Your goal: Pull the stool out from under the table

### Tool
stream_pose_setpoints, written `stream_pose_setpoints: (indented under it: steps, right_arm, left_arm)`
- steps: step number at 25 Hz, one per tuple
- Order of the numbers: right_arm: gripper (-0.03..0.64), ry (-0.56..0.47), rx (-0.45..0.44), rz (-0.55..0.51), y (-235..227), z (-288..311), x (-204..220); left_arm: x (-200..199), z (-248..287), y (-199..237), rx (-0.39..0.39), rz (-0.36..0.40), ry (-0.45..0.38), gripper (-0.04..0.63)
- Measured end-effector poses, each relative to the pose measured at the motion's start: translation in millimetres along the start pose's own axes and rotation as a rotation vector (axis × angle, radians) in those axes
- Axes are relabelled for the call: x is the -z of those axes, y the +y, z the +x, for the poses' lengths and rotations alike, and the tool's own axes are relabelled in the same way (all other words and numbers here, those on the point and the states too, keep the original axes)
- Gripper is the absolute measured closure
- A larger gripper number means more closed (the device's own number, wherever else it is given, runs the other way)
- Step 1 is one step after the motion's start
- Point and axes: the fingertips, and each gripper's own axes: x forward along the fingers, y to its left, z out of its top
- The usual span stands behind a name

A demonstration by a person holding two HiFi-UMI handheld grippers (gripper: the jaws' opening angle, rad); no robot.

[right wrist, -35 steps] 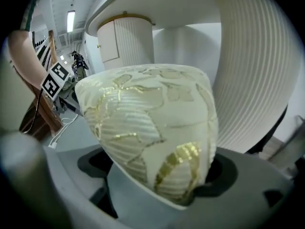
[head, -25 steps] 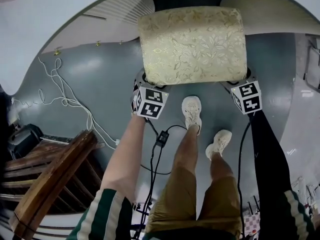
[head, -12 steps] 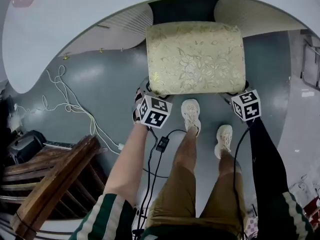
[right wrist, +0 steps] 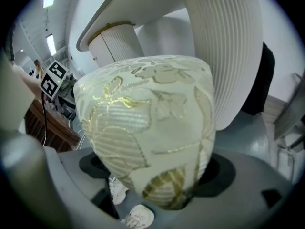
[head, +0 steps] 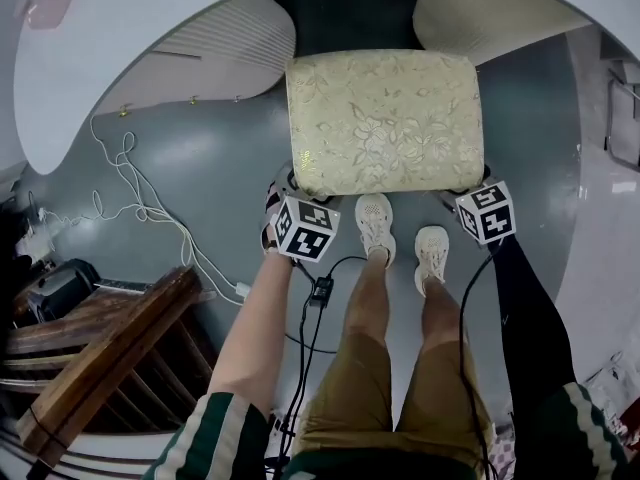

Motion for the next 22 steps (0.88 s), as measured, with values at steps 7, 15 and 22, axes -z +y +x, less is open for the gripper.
stream_pose_setpoints:
  steps: [7,15,22]
  right_arm:
    - [0.112,0.011,-0.041,-0.021,-2,8,0]
    - [0.112,0.065,-0.079,-0.022,-1,0,-3]
    - [0.114,0.083,-0.094,-0.006,1,-3,-5]
  left_arm:
    - [0,-4,0,-0.04,-0.012,0.032,0.166]
    - [-3,-17,-3,-0.03,-0.045,0.087,0.169]
    - [-4,-20,-3,-0.009,-0.051,0.115,0.169]
